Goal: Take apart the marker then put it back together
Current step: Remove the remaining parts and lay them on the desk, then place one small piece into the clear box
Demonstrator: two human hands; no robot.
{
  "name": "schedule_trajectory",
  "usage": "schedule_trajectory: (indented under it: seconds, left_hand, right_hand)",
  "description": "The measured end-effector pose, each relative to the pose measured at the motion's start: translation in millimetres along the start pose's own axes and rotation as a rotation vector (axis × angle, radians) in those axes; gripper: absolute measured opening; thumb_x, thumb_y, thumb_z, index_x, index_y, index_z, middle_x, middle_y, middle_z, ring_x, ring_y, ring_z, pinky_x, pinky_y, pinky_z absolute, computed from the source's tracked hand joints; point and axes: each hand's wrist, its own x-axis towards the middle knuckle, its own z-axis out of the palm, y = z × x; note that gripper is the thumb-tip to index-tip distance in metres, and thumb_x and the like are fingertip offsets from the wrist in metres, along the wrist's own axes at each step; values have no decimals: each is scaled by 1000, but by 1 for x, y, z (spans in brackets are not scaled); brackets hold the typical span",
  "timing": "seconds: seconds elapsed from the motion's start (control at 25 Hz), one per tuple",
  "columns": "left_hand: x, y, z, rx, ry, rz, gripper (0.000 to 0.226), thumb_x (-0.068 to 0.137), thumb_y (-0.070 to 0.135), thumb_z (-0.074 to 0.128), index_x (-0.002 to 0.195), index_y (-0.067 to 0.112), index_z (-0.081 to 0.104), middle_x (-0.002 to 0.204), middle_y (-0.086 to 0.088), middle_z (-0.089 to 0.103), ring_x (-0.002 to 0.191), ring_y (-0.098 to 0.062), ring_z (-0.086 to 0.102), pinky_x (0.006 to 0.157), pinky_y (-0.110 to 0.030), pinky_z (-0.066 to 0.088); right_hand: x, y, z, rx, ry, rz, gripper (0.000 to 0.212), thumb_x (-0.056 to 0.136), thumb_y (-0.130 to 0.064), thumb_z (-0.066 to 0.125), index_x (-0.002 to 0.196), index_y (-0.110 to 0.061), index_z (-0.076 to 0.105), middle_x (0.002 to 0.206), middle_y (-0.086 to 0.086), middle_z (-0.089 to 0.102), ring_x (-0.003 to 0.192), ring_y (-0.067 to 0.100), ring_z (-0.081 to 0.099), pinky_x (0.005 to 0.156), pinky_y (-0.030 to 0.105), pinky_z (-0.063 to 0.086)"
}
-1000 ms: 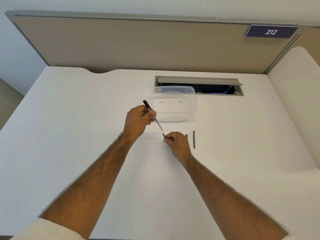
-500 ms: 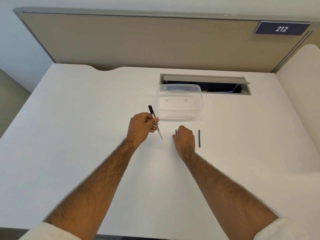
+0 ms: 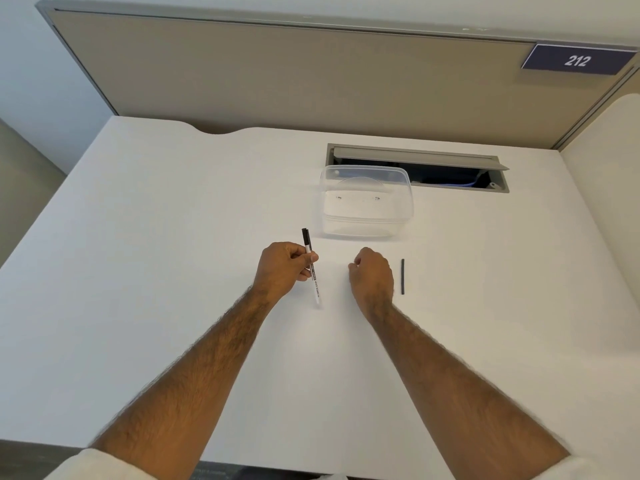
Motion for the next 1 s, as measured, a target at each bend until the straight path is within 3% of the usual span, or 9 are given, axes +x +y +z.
schedule_trajectory:
  seconds: [0.08,0.24,0.4,0.6,0.72,0.8,0.88,1.0]
  left_hand:
    - [-1,-1,3,20,-10,-17,16,85,23,79,79,8,76,67,-1,75,61,-15,74,59,-22,60]
    - [-4,-7,13,45,-46,-51,21,85,22,78,77,3,73,66,-4,73,57,-14,72,60,-24,60]
    - [-1,-8,19,70,-70,-97,27,85,26,79,80,1,72,68,-4,74,57,-14,73,64,-31,62]
    - [5,-9,28,40,-68,-118,25,87,26,77,81,1,74,72,-6,75,66,-22,75,74,-41,64]
    - [7,-15,30,233,-45,-35,21,94,29,68,92,10,76,94,-2,77,82,-19,72,85,-41,60]
    - [7,-28,28,557,19,150,28,100,32,57,117,14,69,125,-5,68,113,-23,63,102,-41,49]
    - [7,-45,20,840,46,307,44,105,35,45,143,13,51,155,-11,44,144,-30,38,122,-43,25]
    - [10,-70,8,1082,25,372,60,106,45,26,159,17,19,170,-10,4,156,-29,1,126,-49,-2]
  right_hand:
    - [-18,-11,2,167,-49,-39,9,89,-20,59,88,-13,65,87,0,68,82,22,63,70,35,51]
    - [-50,-26,14,373,-153,-14,16,87,-31,67,82,-16,65,74,-8,67,68,11,61,58,27,45]
    - [-50,-26,17,302,-130,55,12,89,-27,59,87,-18,67,85,-5,71,76,18,66,65,33,53]
    - [-39,-28,20,287,-128,90,15,86,-30,62,82,-16,62,77,-5,67,67,15,61,59,31,49]
    - [-32,-30,25,227,-122,121,11,85,-22,61,82,-12,61,76,-1,66,68,19,62,57,30,48]
    - [-29,-32,27,161,-135,124,9,85,-19,60,83,-10,60,82,4,68,73,24,65,57,29,47]
    - [-27,-33,29,107,-155,117,6,85,-17,58,83,-12,55,89,5,68,81,27,66,60,29,44]
    - [-24,-34,32,34,-176,94,5,88,-16,56,86,-15,51,97,6,68,89,28,66,64,29,42]
